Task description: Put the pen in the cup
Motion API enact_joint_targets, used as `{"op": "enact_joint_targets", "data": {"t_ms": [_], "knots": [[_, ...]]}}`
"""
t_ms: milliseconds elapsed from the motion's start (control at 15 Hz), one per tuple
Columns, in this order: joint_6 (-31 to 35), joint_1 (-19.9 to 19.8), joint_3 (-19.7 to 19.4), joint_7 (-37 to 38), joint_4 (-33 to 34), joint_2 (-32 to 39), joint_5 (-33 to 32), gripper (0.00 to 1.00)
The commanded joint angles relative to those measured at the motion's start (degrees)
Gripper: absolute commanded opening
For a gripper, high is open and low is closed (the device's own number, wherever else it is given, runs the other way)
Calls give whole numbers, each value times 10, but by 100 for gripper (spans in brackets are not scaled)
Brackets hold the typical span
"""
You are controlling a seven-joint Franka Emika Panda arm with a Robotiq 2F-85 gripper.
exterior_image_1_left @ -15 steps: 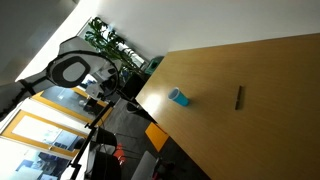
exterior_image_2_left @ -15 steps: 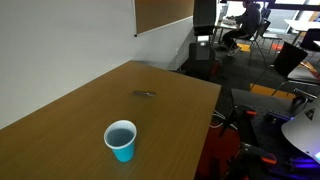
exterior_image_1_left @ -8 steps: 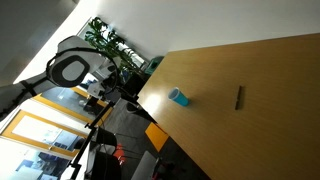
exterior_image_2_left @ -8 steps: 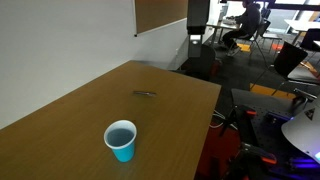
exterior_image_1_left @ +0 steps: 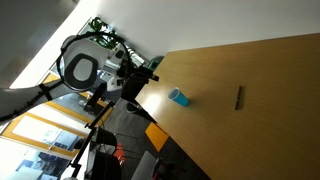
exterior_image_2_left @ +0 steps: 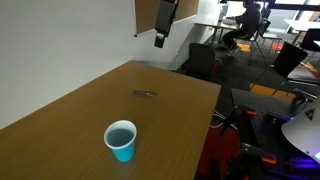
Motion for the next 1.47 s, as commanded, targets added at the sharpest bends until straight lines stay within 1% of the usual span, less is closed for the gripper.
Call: {"op": "enact_joint_targets", "data": {"t_ms": [0, 133, 400, 600, 733, 867, 933, 1000, 1133, 1333, 1400], "knots": [[113, -28, -22, -35, 5, 64, -39, 100], [166, -38, -38, -65, 10, 99, -37, 100], [235, -56, -58, -160, 21, 169, -26, 100], [256, -77, -52, -234, 36, 213, 5, 100], [263, -94, -45, -263, 47, 239, 23, 100], [262, -107, -44, -256, 59, 261, 26, 100], [258, -110, -49, -241, 57, 259, 19, 100], [251, -105, -45, -236, 44, 247, 7, 100], [251, -113, -45, -236, 50, 257, 7, 100], [251, -115, -45, -236, 53, 258, 7, 100], [247, -112, -50, -226, 69, 276, 1, 100]]}}
